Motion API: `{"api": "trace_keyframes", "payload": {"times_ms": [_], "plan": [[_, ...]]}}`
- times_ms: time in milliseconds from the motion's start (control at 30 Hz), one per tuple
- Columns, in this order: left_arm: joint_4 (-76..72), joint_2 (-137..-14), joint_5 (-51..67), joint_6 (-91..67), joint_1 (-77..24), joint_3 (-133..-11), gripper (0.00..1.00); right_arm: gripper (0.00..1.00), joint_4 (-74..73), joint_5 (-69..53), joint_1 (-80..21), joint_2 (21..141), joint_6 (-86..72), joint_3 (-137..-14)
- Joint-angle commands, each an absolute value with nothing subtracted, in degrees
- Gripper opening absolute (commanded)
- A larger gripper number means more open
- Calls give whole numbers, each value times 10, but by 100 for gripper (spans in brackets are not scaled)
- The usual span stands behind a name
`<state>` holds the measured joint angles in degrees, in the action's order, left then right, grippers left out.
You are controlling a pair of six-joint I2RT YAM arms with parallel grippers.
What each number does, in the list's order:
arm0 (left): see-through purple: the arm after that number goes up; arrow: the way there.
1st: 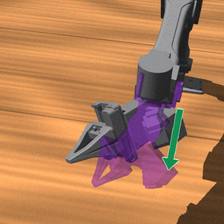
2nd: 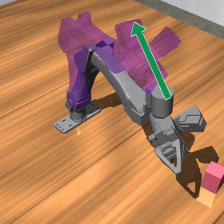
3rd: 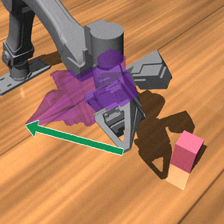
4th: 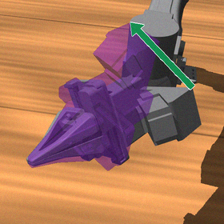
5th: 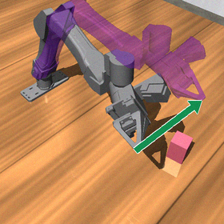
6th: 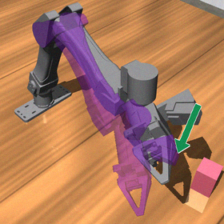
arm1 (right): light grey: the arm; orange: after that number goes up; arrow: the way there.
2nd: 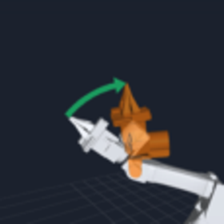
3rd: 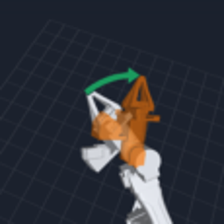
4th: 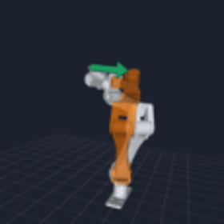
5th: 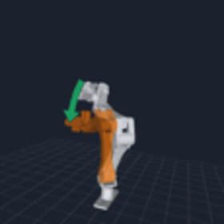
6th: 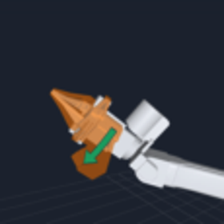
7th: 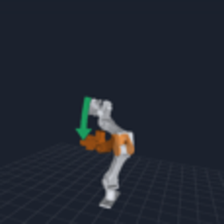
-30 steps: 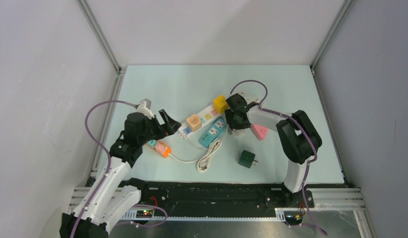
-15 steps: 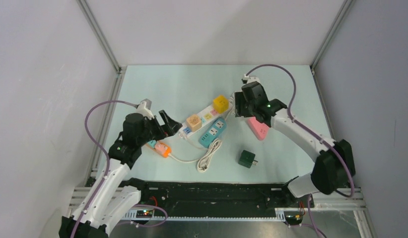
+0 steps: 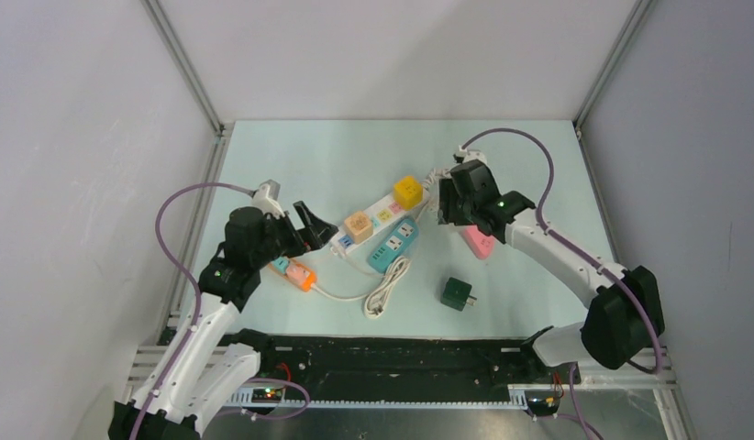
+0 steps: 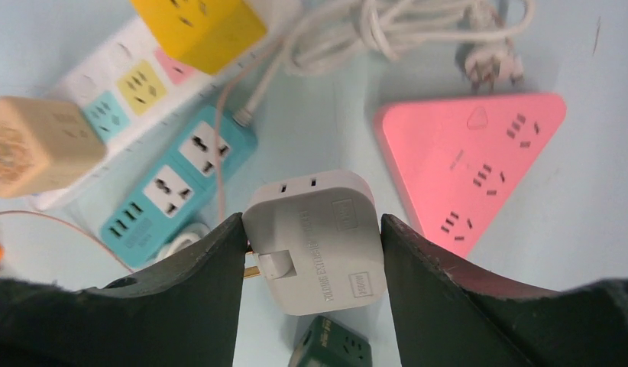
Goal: Insert the plug
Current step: Adjust the plug at the center of the board.
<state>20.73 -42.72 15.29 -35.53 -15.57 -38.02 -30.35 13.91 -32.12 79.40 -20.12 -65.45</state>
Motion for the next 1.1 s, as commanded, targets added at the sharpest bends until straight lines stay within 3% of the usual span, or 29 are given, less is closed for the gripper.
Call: {"api": "trace_keyframes", "payload": {"times_ms": [0,433,533,800,1067], "plan": [[200,-419,165,-350,-154,-403,98,49,-289,162,-319,820,-246,-607],[200,-422,164,-351,-153,-391,98,48,-251,130,-311,949,-281,-566],[200,-422,162,-349,-153,-391,98,64,-247,142,-317,960,-277,-565],[200,-431,162,-347,-153,-395,98,96,-251,149,-326,934,-267,-565],[200,-429,162,-345,-153,-391,98,100,-280,144,-379,846,-218,-562]]}}
